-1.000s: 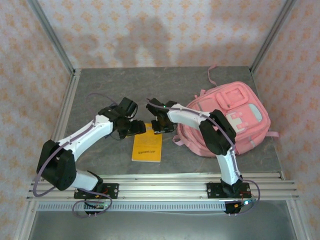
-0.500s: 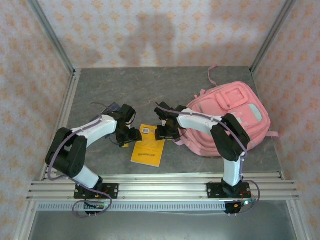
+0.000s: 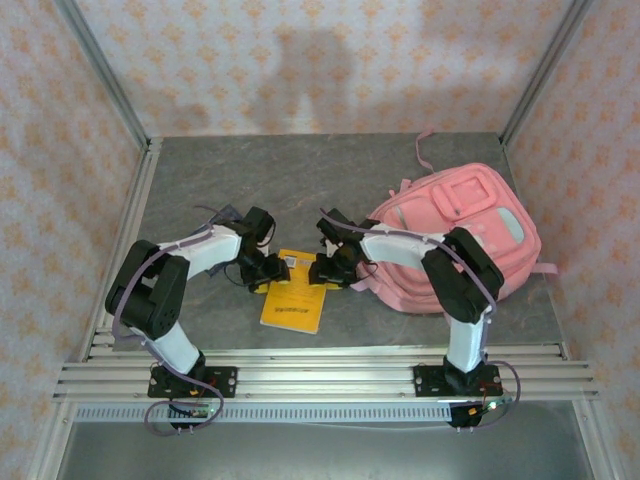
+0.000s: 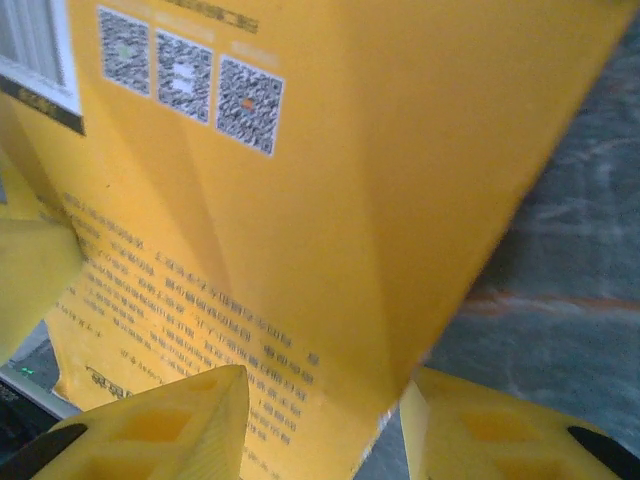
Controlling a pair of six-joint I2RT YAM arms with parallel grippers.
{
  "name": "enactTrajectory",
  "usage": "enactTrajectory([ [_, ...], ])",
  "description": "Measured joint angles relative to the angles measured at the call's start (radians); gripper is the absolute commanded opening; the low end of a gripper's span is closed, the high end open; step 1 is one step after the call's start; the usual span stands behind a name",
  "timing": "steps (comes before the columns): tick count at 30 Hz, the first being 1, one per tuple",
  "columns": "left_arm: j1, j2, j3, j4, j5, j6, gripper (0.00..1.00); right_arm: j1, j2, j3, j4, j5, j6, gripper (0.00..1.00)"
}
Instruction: Pack books, pencil case, and school supplies into a backpack
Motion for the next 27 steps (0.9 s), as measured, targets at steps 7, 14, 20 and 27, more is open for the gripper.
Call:
enactTrajectory([
  [7, 0.020, -0.005, -0.014, 0.010, 0.034, -0.005, 0.45, -0.053, 0.035, 0.031, 0.014, -0.067, 0.027, 0.43],
  [14, 0.015, -0.010, -0.037, 0.040, 0.115, -0.009, 0.45, -0.130, 0.063, 0.085, 0.030, -0.140, 0.029, 0.32],
  [20, 0.013, -0.017, -0.040, 0.041, 0.148, -0.013, 0.46, -0.167, 0.073, 0.059, 0.055, -0.217, 0.023, 0.25],
  [27, 0.013, -0.011, -0.040, 0.028, 0.149, -0.011, 0.45, -0.175, 0.073, 0.058, 0.042, -0.371, -0.054, 0.33],
])
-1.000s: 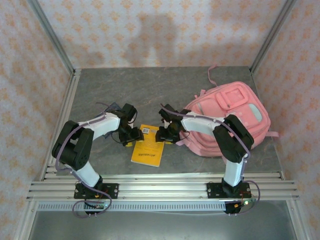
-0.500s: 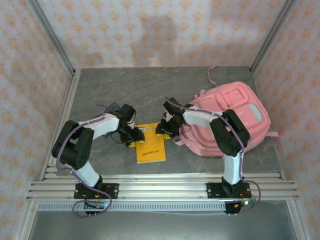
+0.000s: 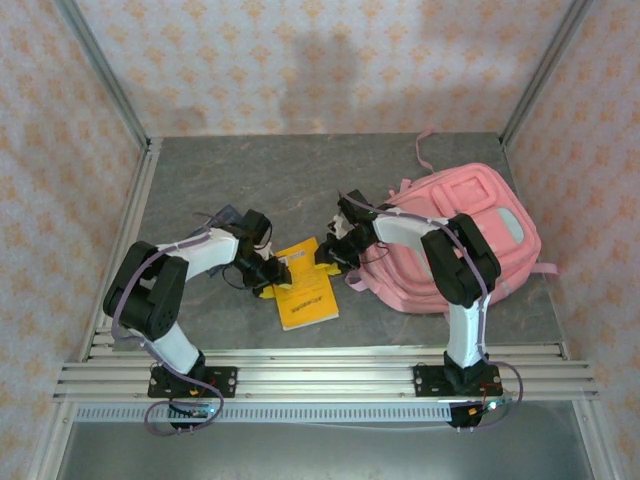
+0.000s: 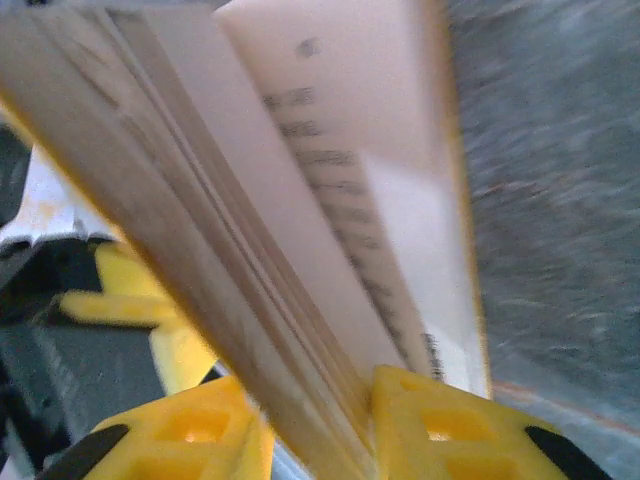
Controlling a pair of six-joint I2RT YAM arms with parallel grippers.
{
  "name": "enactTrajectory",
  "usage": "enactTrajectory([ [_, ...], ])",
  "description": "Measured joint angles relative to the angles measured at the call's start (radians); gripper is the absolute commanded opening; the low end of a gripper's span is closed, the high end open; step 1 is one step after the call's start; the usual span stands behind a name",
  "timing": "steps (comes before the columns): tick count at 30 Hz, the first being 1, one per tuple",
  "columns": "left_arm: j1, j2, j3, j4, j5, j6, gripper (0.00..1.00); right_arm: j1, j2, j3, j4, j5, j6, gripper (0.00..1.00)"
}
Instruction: Pack books, pencil case, and school supplies into a backpack
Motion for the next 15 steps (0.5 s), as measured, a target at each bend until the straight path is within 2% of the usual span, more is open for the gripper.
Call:
enactTrajectory([
  [3, 0.000, 0.014, 0.002, 0.003, 0.010, 0.001, 0.44, 0.002, 0.000, 0.000, -0.018, -0.059, -0.045, 0.34],
  [5, 0.000, 0.016, 0.006, 0.001, 0.013, 0.001, 0.44, 0.002, 0.000, 0.000, -0.027, -0.066, -0.067, 0.30],
  [9, 0.000, 0.021, 0.014, -0.002, 0.017, 0.002, 0.44, 0.002, 0.009, 0.016, -0.089, -0.034, -0.122, 0.13],
  [11, 0.001, 0.021, 0.020, -0.007, 0.016, 0.004, 0.50, 0.002, 0.012, 0.025, -0.111, -0.016, -0.143, 0.06],
  [15, 0.018, 0.000, 0.023, -0.011, 0.021, 0.018, 0.63, 0.003, 0.006, 0.030, -0.122, -0.008, -0.154, 0.06],
])
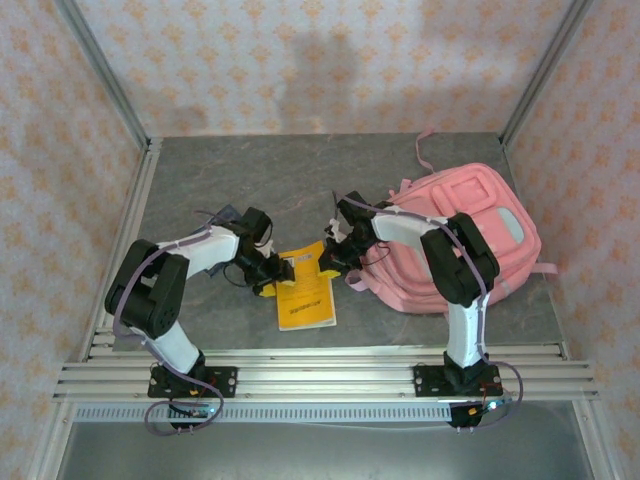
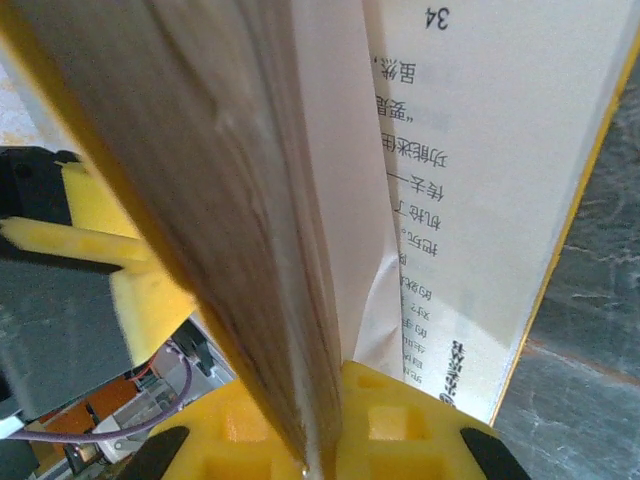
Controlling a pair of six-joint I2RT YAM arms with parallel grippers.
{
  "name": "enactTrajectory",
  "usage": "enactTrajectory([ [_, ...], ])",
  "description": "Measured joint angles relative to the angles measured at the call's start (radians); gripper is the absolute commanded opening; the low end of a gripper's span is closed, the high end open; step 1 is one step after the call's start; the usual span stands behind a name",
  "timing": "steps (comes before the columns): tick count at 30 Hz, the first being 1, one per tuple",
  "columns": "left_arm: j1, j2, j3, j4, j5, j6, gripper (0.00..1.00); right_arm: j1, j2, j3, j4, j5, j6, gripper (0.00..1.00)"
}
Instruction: Pack books, pencil case, and school supplies into a backpack
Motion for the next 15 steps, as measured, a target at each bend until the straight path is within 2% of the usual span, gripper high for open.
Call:
enactTrajectory([
  [6, 0.074, -0.109, 0.010, -0.055, -0.002, 0.014, 0.74, 0.007, -0.016, 0.043, -0.047, -0.001, 0.000, 0.05],
  [10, 0.127, -0.173, 0.022, -0.098, 0.000, 0.020, 0.86, 0.009, -0.043, 0.071, -0.066, -0.001, 0.019, 0.03],
  [15, 0.184, -0.232, 0.023, -0.102, 0.043, -0.003, 0.90, -0.002, -0.118, 0.101, -0.066, -0.027, 0.079, 0.03],
])
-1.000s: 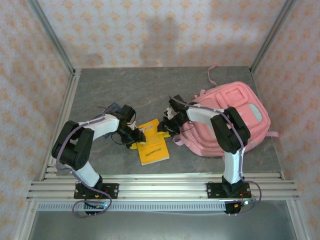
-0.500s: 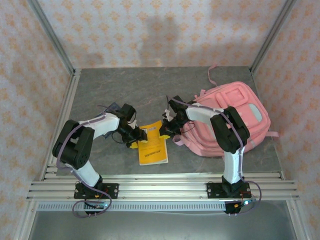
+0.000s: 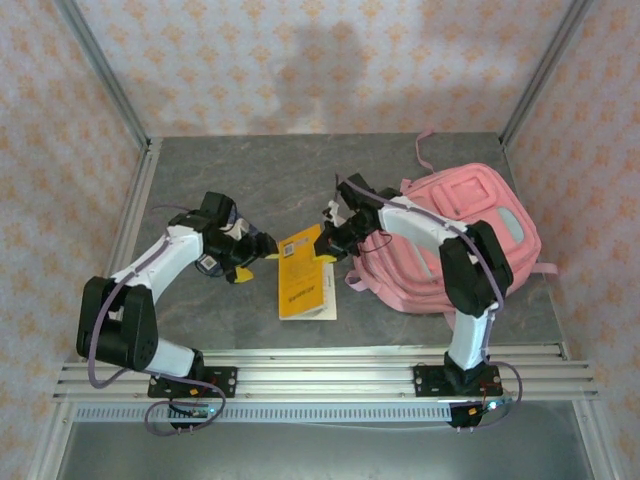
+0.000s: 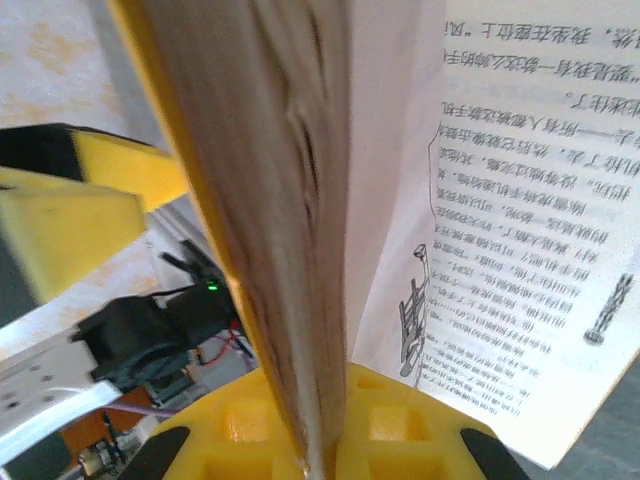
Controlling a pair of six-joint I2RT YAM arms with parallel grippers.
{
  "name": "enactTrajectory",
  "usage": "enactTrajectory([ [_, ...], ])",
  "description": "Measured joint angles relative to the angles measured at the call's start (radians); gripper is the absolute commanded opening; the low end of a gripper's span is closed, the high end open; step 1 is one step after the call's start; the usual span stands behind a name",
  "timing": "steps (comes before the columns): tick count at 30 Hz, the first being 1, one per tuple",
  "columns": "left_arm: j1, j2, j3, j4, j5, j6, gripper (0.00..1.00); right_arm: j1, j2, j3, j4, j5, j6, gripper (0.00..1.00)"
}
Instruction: Pack books, pencil case, and school supplies into a backpack
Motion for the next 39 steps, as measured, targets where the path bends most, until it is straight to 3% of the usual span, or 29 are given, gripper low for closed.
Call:
enactTrajectory([
  [9, -0.001, -0.076, -0.058, 0.156, 0.156, -0.118, 0.87, -0.034, -0.089, 0.041, 0.064, -0.096, 0.132, 0.02],
  [19, -0.001, -0.134, -0.135, 0.528, 0.306, -0.401, 0.81, -0.107, -0.128, -0.023, 0.378, -0.159, 0.444, 0.03],
  [21, -0.001, -0.134, -0.137, 0.583, 0.317, -0.448, 0.72, -0.109, -0.133, -0.023, 0.406, -0.168, 0.470, 0.03],
  [25, -0.001, -0.134, -0.137, 0.633, 0.330, -0.507, 0.39, -0.130, -0.140, 0.001, 0.345, -0.150, 0.434, 0.04],
  [28, -0.001, -0.134, -0.137, 0.655, 0.335, -0.534, 0.25, -0.138, -0.141, 0.014, 0.278, -0.114, 0.382, 0.09],
  [31, -0.001, -0.134, -0.136, 0.668, 0.349, -0.537, 0.08, -0.138, -0.141, 0.014, 0.216, -0.059, 0.341, 0.20],
  [33, -0.012, -0.135, -0.133, 0.666, 0.355, -0.543, 0.00, -0.138, -0.141, 0.014, 0.177, -0.013, 0.315, 0.35],
  [39, -0.027, -0.135, -0.098, 0.679, 0.352, -0.554, 0.00, -0.115, -0.156, -0.048, 0.144, 0.106, 0.325, 0.74],
])
